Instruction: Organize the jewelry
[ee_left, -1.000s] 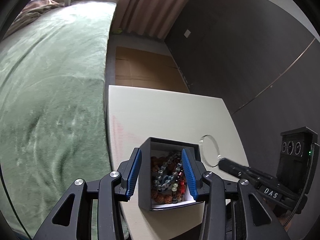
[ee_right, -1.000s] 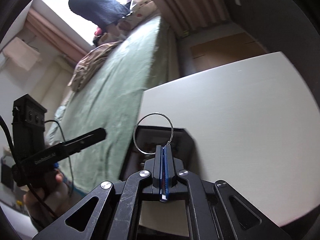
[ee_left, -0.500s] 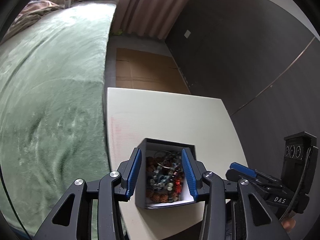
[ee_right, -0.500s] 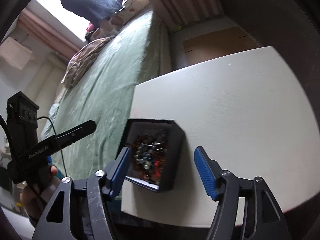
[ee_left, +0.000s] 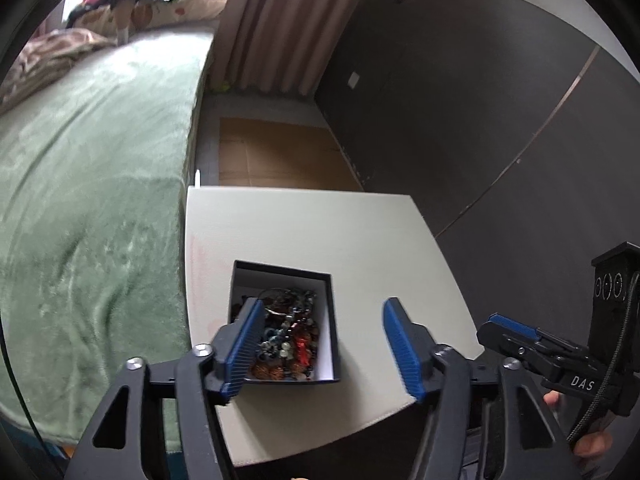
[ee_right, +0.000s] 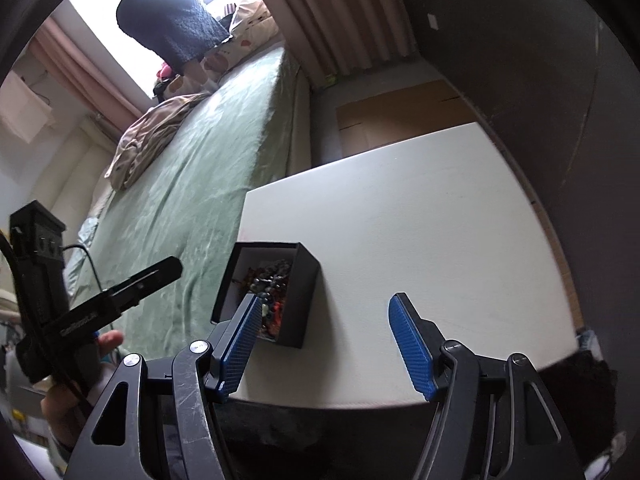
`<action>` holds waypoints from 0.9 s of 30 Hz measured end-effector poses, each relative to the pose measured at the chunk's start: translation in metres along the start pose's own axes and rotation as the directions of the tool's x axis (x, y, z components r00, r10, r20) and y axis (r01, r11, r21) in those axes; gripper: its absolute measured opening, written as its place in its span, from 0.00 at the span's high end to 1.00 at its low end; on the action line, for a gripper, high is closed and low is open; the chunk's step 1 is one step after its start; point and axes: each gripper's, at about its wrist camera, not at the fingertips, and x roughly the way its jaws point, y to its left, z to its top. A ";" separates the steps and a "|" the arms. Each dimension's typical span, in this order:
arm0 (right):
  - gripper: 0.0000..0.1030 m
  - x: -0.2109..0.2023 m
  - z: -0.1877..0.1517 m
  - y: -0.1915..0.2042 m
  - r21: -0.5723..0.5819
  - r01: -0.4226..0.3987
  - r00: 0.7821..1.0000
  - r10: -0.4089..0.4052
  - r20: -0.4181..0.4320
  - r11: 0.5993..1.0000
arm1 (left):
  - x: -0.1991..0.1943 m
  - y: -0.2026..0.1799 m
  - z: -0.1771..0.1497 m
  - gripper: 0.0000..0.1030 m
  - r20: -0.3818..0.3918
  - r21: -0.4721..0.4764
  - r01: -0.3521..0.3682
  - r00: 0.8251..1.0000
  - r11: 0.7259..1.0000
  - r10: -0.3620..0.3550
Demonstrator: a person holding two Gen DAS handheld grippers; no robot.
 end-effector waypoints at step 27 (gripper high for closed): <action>0.00 -0.094 -0.077 -0.044 -0.085 0.131 0.976 -0.114 0.186 0.988 | -0.076 -0.061 -0.100 0.00 0.213 0.185 -0.131 0.973 0.974 0.090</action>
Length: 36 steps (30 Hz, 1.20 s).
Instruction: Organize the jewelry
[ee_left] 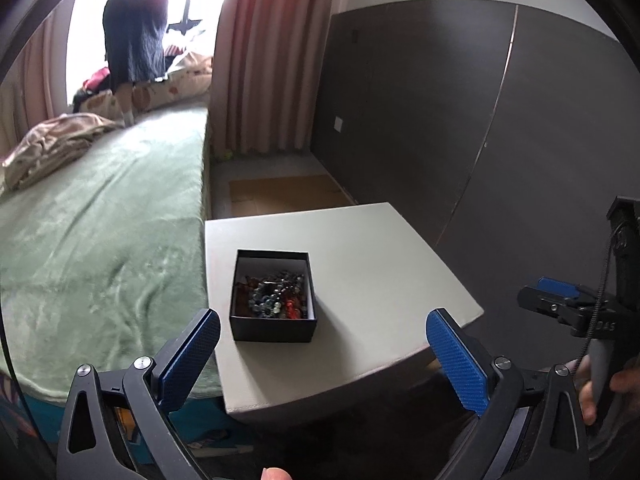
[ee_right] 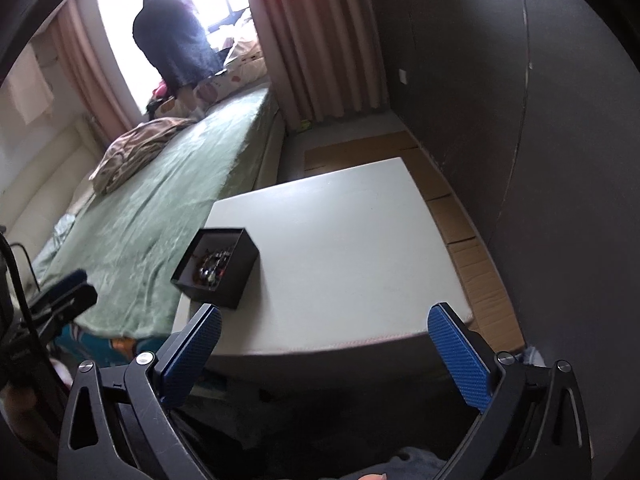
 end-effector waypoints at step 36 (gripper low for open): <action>0.00 -0.019 -0.021 0.039 -0.147 0.020 0.996 -0.008 0.083 0.989 | -0.012 0.017 -0.029 0.00 0.098 -0.056 -0.096 0.990 0.994 0.101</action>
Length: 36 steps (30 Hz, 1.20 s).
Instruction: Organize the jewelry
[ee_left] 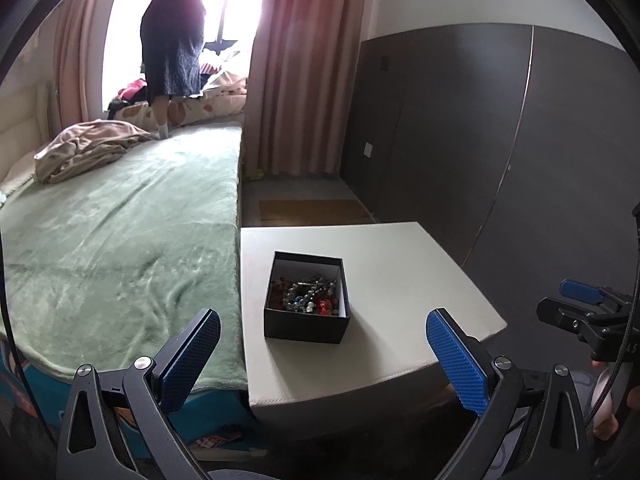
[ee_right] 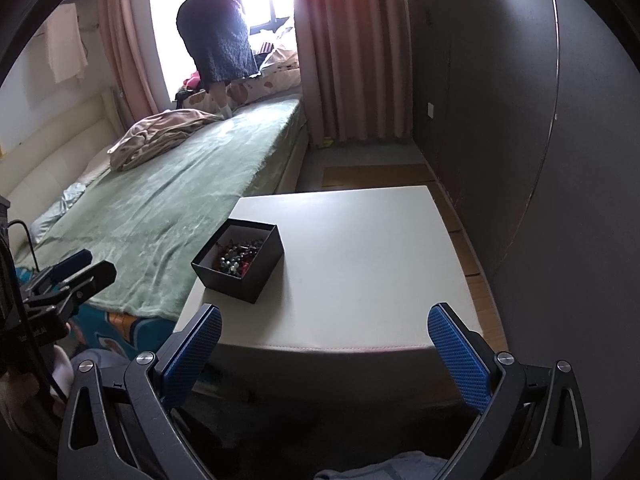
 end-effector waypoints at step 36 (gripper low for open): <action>0.00 -0.001 -0.001 -0.007 0.032 0.009 1.000 -0.009 -0.016 0.999 | 0.002 -0.008 -0.001 0.00 0.000 0.052 -0.064 0.998 0.997 0.064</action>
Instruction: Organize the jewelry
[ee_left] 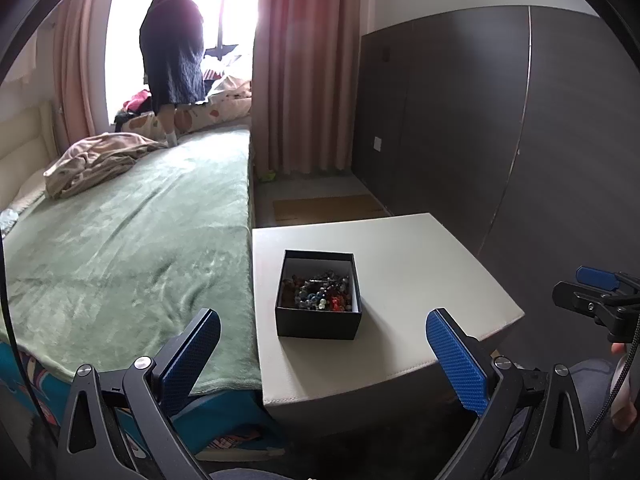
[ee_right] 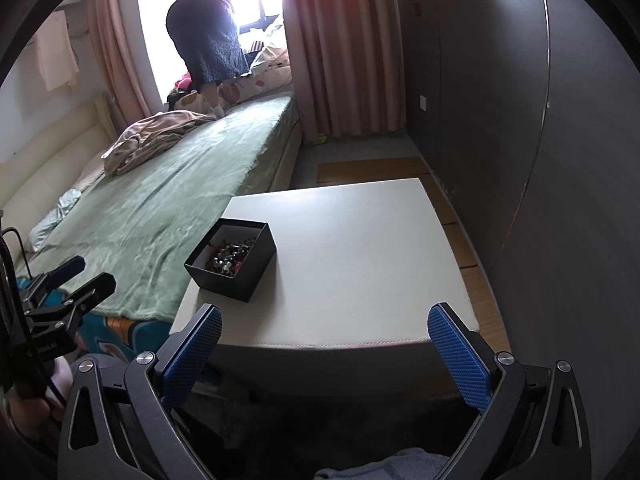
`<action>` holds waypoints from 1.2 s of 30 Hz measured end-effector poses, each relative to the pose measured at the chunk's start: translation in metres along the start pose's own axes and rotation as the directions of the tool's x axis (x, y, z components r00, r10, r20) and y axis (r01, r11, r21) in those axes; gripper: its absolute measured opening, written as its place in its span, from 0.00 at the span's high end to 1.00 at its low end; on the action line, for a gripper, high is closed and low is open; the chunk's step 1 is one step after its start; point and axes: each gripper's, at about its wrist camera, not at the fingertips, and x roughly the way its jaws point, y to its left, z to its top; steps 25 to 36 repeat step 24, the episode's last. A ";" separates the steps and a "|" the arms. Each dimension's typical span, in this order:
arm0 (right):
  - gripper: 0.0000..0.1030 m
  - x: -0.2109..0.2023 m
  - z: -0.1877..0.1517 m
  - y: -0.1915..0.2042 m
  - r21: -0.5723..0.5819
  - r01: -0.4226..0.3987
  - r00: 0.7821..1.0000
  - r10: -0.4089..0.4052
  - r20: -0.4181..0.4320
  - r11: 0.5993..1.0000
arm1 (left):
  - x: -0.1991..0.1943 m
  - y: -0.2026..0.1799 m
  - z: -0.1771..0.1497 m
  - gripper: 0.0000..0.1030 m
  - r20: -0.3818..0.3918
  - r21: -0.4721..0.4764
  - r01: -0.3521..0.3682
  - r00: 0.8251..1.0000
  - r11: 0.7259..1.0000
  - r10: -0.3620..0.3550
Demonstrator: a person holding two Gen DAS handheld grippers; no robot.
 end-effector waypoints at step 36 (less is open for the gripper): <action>0.00 0.000 0.000 0.000 -0.001 0.000 1.000 0.000 -0.008 1.000 | -0.004 -0.005 -0.001 0.00 0.015 0.038 0.011 1.000 0.999 -0.011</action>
